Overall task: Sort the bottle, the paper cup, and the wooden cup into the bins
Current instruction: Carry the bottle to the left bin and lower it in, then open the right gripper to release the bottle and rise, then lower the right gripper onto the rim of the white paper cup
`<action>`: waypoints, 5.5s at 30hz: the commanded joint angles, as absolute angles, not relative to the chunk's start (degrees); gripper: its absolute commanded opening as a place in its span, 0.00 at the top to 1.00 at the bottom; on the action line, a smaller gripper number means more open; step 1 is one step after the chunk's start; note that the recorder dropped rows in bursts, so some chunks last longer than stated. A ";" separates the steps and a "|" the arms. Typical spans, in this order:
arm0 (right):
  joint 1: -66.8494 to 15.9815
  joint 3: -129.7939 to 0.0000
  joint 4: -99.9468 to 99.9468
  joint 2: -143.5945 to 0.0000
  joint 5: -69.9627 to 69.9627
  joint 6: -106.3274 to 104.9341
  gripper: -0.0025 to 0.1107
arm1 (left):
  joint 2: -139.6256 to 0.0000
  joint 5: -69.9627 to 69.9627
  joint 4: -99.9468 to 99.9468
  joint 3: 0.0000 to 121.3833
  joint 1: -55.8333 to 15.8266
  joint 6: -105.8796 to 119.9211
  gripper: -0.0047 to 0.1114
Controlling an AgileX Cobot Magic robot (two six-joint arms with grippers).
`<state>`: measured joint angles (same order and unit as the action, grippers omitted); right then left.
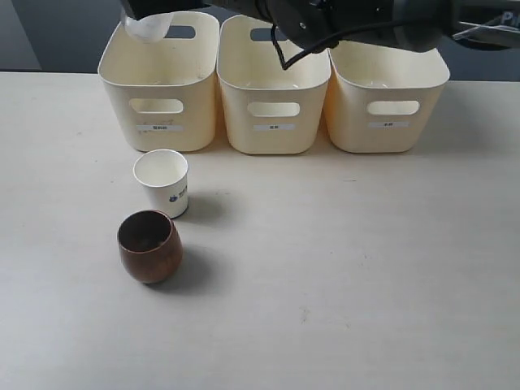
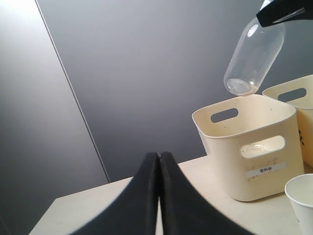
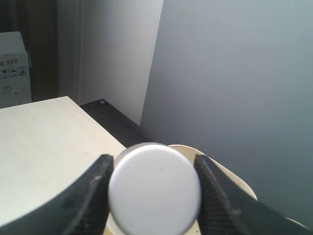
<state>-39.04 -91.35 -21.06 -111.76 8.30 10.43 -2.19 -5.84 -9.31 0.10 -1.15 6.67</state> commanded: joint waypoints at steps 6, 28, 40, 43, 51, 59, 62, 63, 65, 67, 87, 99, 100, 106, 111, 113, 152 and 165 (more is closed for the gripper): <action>-38.28 -92.37 -5.57 -117.86 14.68 -8.38 0.98 | -2.05 -6.10 -9.34 0.00 -1.24 6.54 0.96; -38.28 -92.37 7.78 -122.44 18.25 -17.36 0.64 | -2.05 -6.10 -9.34 0.00 -1.24 6.54 0.96; -38.66 -92.37 10.28 -121.05 14.86 -17.51 0.53 | -2.05 -6.10 -9.34 0.00 -1.24 6.54 0.96; -39.26 -92.25 7.15 -119.18 11.55 -17.63 0.53 | -2.05 -6.10 -9.34 0.00 -1.24 6.54 0.96; -46.23 -92.25 -7.83 -113.71 1.74 -18.04 0.71 | -2.05 -6.10 -9.34 0.00 -1.24 6.54 0.96; -52.40 -91.65 -11.56 -110.23 -9.82 -18.12 0.73 | -2.05 -6.10 -9.34 0.00 -1.24 6.54 0.96; -52.64 -91.65 -11.56 -109.41 -14.16 -18.12 0.73 | -2.05 -6.10 -9.34 0.00 -1.24 6.54 0.96; -52.64 -91.65 -11.32 -109.03 -15.89 -18.12 0.73 | -2.05 -6.10 -9.34 0.00 -1.24 6.54 0.96; -52.64 -91.65 -11.21 -108.79 -19.53 -18.17 0.73 | -2.05 -6.10 -9.34 0.00 -1.24 6.54 0.96; -52.78 -91.65 -11.07 -108.67 -24.17 -18.67 0.73 | -2.05 -6.10 -9.34 0.00 -1.24 6.54 0.96; -52.78 -90.94 4.54 -113.52 -34.50 -40.69 0.73 | -2.05 -6.10 -9.34 0.00 -1.24 6.54 0.96; -52.67 -92.07 9.97 -113.51 -30.04 -40.69 0.42 | -2.05 -6.10 -9.34 0.00 -1.24 6.54 0.96; -52.67 -92.07 10.11 -113.51 -29.34 -40.51 0.38 | -2.05 -6.10 -9.34 0.00 -1.24 6.54 0.96; -52.67 -92.07 10.97 -116.93 -27.32 -40.41 0.35 | -2.05 -6.10 -9.34 0.00 -1.24 6.54 0.96; -52.43 -92.07 10.60 -119.77 -23.27 -40.41 0.35 | -2.05 -6.10 -9.34 0.00 -1.24 6.54 0.96; -52.02 -92.07 10.60 -120.23 -21.60 -40.41 0.35 | -2.05 -6.10 -9.34 0.00 -1.24 6.54 0.96; -47.38 -92.27 19.30 -124.28 -18.45 -40.41 0.36 | -2.05 -6.10 -9.34 0.00 -1.24 6.54 0.96; -47.38 -92.27 19.57 -125.83 -18.69 -40.41 0.39 | -2.05 -6.10 -9.34 0.00 -1.24 6.54 0.96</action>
<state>-47.52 -91.96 19.62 -125.71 -19.21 -40.19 -2.19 -5.84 -9.31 0.10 -1.15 6.67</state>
